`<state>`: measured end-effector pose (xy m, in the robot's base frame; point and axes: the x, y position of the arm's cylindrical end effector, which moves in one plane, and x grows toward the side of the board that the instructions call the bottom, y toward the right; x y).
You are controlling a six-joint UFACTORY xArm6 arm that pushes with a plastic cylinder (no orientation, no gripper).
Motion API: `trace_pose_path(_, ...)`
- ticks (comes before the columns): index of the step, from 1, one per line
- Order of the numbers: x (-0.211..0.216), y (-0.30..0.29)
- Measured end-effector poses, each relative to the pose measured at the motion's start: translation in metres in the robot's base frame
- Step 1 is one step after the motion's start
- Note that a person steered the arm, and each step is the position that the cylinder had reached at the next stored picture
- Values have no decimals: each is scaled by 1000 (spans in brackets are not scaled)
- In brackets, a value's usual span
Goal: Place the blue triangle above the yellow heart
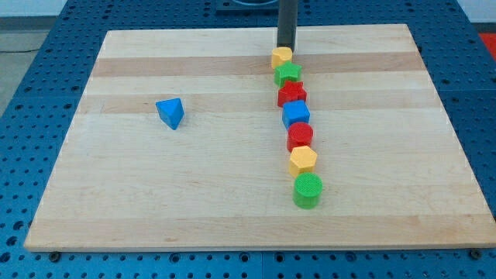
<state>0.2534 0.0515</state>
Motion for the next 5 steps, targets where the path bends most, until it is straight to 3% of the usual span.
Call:
trace_pose_path(2, -9, -60)
trace_pose_path(3, 14, -87)
trace_pose_path(5, 107, -94)
